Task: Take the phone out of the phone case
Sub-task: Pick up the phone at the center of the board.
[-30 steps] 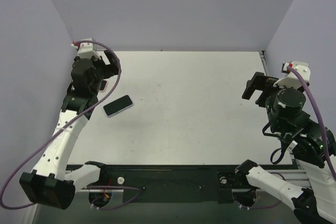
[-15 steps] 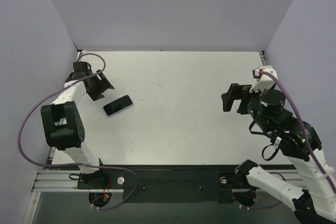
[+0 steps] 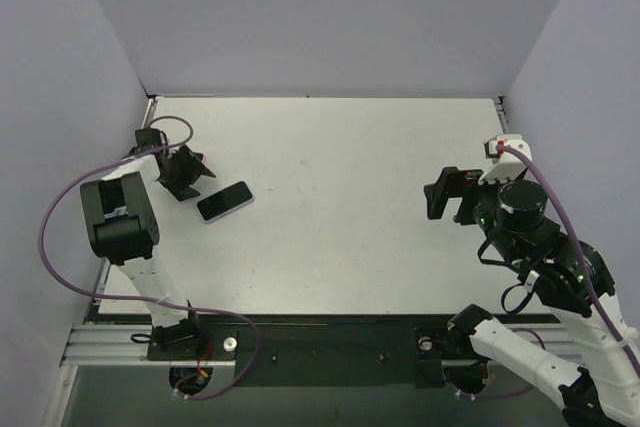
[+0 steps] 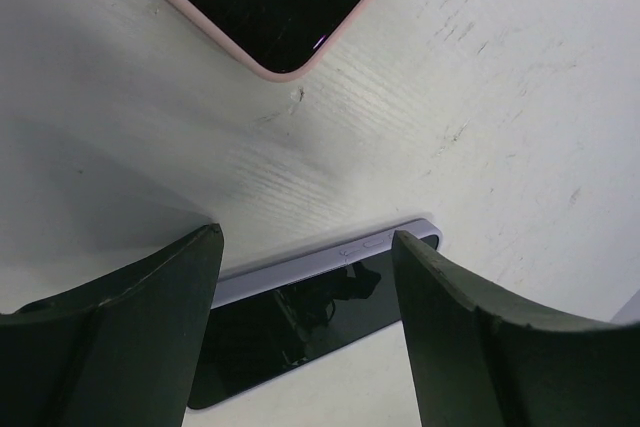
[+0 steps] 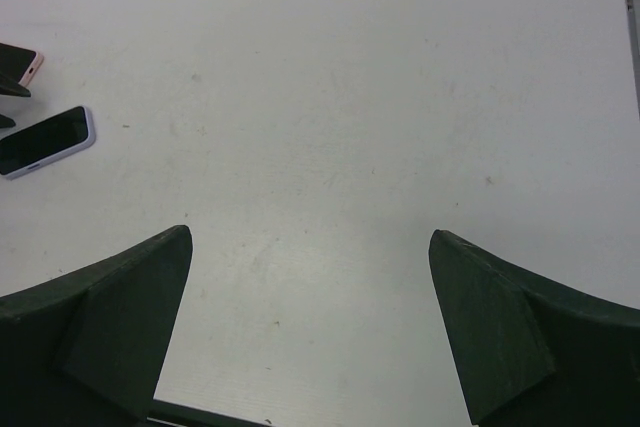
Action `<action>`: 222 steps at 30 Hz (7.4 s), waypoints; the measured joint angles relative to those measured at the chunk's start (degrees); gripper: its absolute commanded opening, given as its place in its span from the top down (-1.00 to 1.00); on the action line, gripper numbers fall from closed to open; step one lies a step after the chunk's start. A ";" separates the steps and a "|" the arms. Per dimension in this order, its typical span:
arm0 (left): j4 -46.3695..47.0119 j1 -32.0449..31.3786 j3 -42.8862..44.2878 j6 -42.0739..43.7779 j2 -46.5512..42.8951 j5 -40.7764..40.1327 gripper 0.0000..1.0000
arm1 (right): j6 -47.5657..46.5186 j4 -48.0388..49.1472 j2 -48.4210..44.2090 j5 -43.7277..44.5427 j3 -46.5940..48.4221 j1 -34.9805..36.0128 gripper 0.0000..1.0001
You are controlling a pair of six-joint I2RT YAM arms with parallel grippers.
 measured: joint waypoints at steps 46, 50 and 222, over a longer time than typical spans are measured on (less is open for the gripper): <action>-22.73 -22.32 14.84 25.46 5.64 -23.15 -0.94 | -0.33 3.41 5.22 -3.56 -1.31 0.00 -0.95; -22.95 -19.28 14.58 26.77 5.64 -17.03 -0.95 | -0.59 3.41 4.50 -4.15 -1.29 0.00 -0.95; 69.26 -46.73 -42.18 -52.28 -49.94 -7.63 1.00 | 32.85 72.41 11.37 -43.85 -38.25 13.14 0.42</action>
